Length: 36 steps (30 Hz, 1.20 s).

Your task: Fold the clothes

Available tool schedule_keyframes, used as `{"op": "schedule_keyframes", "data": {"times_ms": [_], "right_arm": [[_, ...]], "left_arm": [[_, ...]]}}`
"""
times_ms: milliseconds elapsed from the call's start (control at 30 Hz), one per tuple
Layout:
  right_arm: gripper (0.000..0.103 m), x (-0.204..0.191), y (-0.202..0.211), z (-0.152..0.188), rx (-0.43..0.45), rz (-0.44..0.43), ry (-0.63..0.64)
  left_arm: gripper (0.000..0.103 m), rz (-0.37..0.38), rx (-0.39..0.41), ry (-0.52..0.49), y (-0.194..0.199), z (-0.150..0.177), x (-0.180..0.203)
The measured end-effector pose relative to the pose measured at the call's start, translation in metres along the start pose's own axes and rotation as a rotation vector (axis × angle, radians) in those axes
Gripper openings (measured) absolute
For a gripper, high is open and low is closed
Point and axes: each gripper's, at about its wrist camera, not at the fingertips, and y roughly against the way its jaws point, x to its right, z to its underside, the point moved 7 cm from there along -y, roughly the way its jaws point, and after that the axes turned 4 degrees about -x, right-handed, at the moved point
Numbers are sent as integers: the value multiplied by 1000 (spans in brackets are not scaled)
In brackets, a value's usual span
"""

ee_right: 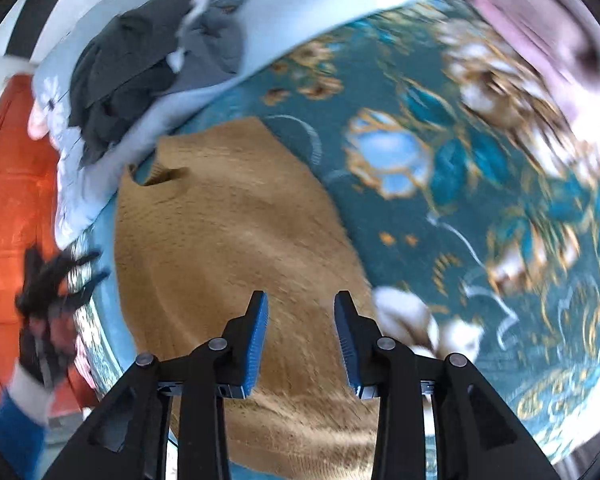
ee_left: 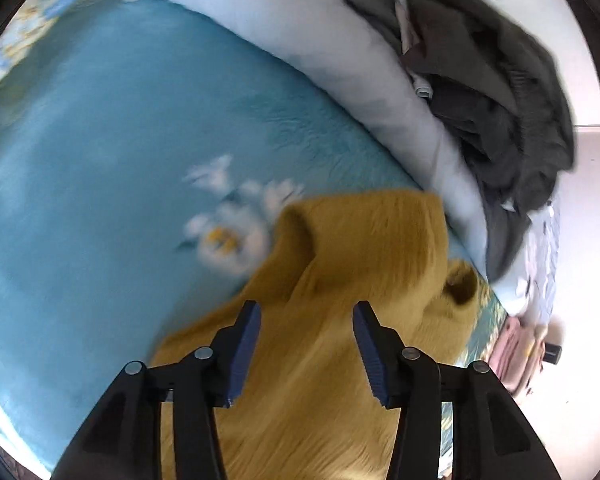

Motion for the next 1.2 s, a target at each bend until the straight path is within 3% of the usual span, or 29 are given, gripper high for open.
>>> {"op": "schedule_keyframes", "data": {"times_ms": [67, 133, 267, 333, 367, 400, 533, 633, 733, 867, 933, 1033, 1067, 1133, 1200], "right_arm": [[39, -6, -6, -5, -7, -2, 12], [39, -12, -13, -11, -13, -5, 25], [39, -24, -25, -22, -26, -10, 50], [39, -30, -31, -27, -33, -12, 62], [39, -32, -34, -30, -35, -14, 68], [39, -34, -35, -32, -35, -15, 73], [39, -40, -38, -41, -36, -19, 92], [39, -42, -38, -46, -32, -23, 101], [39, -42, -40, -55, -28, -31, 97], [39, -50, -44, -77, 4, -54, 93], [39, -60, -47, -94, 25, -77, 97], [39, -79, -55, -122, 56, -79, 137], [39, -86, -58, -131, 61, -71, 159], [40, -101, -64, -148, 61, -51, 213], [43, -112, -73, -161, 61, -39, 268]], "left_arm": [[52, -51, -9, 3, -18, -16, -2], [52, -49, 5, 26, -28, -22, -2], [50, 58, 5, 40, -37, -18, 11], [40, 82, 1, 28, -41, -15, 18], [23, 63, 4, 13, -42, -14, 19], [13, 55, 12, -1, -42, -14, 21], [7, 68, 102, -81, -16, -16, 30], [7, 34, 201, -67, 16, -31, 14], [7, -69, 196, -68, 24, -32, -7], [12, -114, 146, -74, 5, -34, -8], [15, -101, 144, -71, 1, -31, -1], [31, -95, 125, -78, -1, -26, 10], [40, -113, 118, -108, 0, -23, 14], [45, -153, 112, -188, 4, -17, 22], [57, -233, 124, -288, 9, -13, 26]]}}
